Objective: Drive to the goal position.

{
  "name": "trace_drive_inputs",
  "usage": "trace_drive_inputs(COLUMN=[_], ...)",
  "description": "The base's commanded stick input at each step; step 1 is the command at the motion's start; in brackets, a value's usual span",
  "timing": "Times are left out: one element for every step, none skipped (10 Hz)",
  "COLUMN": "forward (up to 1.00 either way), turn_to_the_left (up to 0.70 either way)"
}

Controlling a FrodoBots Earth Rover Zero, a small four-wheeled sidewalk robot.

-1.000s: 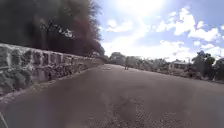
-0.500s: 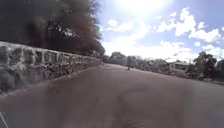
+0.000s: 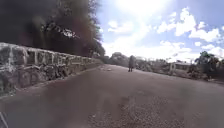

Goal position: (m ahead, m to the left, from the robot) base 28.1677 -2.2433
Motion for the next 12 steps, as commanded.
trace_drive_inputs(forward=[0.5, 0.5, 0.5, 0.5, 0.5, 0.5, 0.5, 0.5, 0.5, 0.5, 0.5, 0.5], turn_to_the_left=[0.0, 0.0, 0.0, 0.0, 0.0, 0.0, 0.0, 0.0, 0.0, 0.0, 0.0, 0.0])
